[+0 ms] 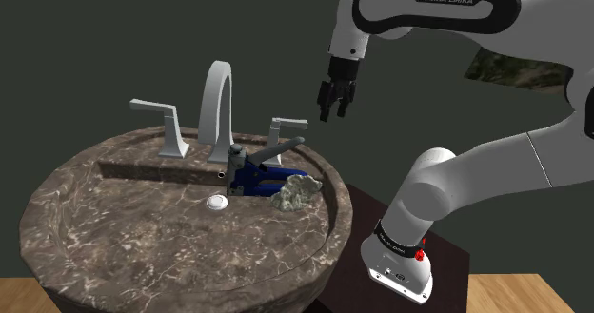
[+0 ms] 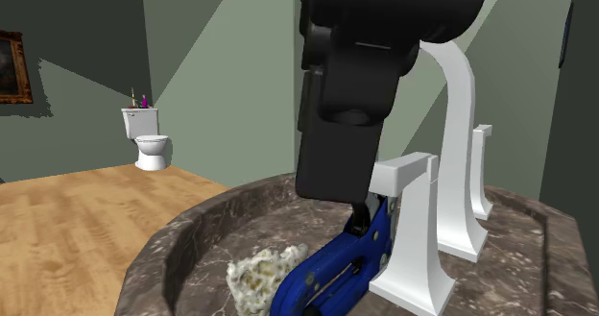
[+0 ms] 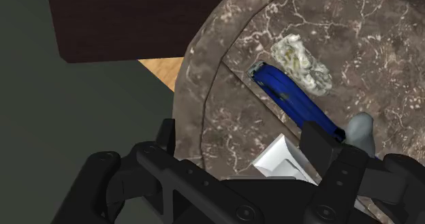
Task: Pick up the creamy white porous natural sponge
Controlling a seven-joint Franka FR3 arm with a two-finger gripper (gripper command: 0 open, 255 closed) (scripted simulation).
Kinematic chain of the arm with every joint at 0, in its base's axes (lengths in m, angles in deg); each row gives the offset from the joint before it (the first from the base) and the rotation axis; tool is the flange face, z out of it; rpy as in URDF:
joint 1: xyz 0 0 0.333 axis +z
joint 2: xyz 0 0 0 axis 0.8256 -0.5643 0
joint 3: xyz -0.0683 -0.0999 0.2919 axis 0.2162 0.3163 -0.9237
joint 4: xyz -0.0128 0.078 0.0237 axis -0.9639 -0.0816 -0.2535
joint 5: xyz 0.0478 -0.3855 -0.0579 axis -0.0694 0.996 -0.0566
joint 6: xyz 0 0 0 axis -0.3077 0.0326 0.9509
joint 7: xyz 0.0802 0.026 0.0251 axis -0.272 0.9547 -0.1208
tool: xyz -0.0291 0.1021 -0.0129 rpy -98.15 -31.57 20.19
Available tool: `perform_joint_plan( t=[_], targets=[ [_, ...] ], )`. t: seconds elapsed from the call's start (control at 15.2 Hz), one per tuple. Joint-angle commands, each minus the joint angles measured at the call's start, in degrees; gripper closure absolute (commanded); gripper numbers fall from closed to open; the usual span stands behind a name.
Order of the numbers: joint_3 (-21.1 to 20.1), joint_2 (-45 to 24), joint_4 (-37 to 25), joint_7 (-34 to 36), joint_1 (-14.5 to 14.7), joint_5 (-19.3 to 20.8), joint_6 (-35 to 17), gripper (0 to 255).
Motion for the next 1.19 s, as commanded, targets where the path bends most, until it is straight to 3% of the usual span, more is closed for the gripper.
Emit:
perform_joint_plan(
  t=[0.0, 0.86, 1.12],
  targets=[
    [0.0, 0.0, 0.0, 0.0, 0.0, 0.0, 0.0, 0],
    [-16.3, 6.6, 18.9, 13.2, 8.4, -10.1, -13.8, 0],
    [-17.1, 5.6, 21.4, 12.9, 8.7, -10.9, -17.4, 0]
  ],
)
